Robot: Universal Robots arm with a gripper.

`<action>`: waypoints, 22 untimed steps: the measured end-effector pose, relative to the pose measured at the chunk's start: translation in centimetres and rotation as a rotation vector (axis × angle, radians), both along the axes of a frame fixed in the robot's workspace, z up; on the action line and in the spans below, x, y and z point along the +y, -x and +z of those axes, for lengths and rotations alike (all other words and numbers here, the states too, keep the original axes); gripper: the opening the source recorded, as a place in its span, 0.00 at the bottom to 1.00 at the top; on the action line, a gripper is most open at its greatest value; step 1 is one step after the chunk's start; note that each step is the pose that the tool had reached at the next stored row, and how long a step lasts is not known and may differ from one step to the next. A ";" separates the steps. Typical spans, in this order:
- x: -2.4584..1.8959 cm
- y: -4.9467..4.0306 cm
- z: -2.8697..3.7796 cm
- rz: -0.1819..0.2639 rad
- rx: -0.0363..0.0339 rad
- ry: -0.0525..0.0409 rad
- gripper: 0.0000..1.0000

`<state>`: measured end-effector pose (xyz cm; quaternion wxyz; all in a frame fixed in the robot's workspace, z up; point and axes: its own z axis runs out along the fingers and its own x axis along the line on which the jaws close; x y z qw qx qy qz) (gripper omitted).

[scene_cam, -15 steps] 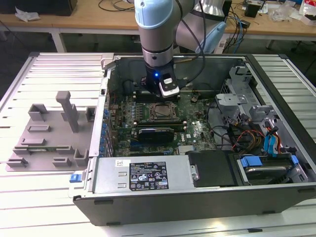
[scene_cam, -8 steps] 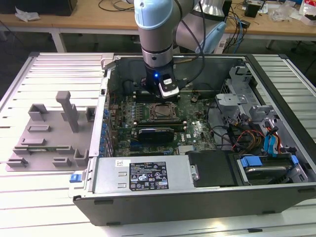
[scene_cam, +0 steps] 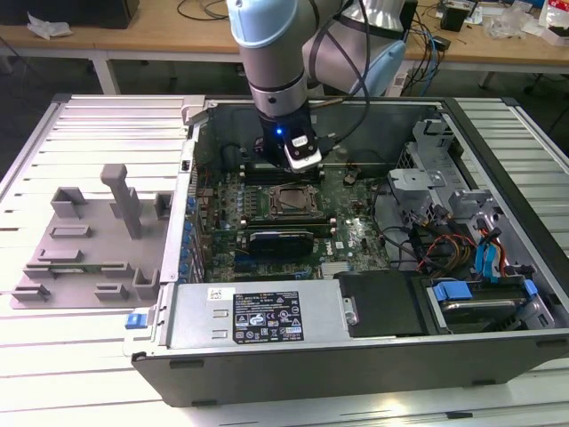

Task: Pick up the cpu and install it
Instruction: 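Install the first cpu locking lever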

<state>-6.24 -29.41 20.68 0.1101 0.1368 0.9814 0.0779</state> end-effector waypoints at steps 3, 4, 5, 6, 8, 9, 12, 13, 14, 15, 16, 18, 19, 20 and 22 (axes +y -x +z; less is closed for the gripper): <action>0.01 0.44 -0.17 0.000 -0.0269 -0.0001 0.11; 0.01 0.56 -0.19 0.000 -0.0313 -0.0001 0.11; 0.04 0.75 -0.23 0.000 -0.0387 0.0000 0.11; 0.06 0.86 -0.24 0.000 -0.0429 0.0001 0.11; 0.16 1.07 -0.30 0.000 -0.0545 0.0000 0.11; 0.21 1.13 -0.31 0.000 -0.0590 -0.0001 0.11; 0.26 1.77 -0.39 0.000 -0.0770 0.0000 0.11; 0.26 1.93 -0.42 0.000 -0.0798 0.0000 0.11; 0.26 2.06 -0.47 0.000 -0.0824 0.0001 0.11; 0.27 2.15 -0.54 0.000 -0.0857 -0.0001 0.11; 0.27 2.28 -0.65 0.000 -0.0910 -0.0002 0.11; 0.25 2.44 -0.83 0.000 -0.0986 0.0005 0.11; 0.24 2.47 -0.87 0.000 -0.0996 0.0008 0.11; 0.23 2.50 -0.95 0.000 -0.1011 0.0010 0.11; 0.21 2.51 -1.07 0.000 -0.1029 0.0012 0.11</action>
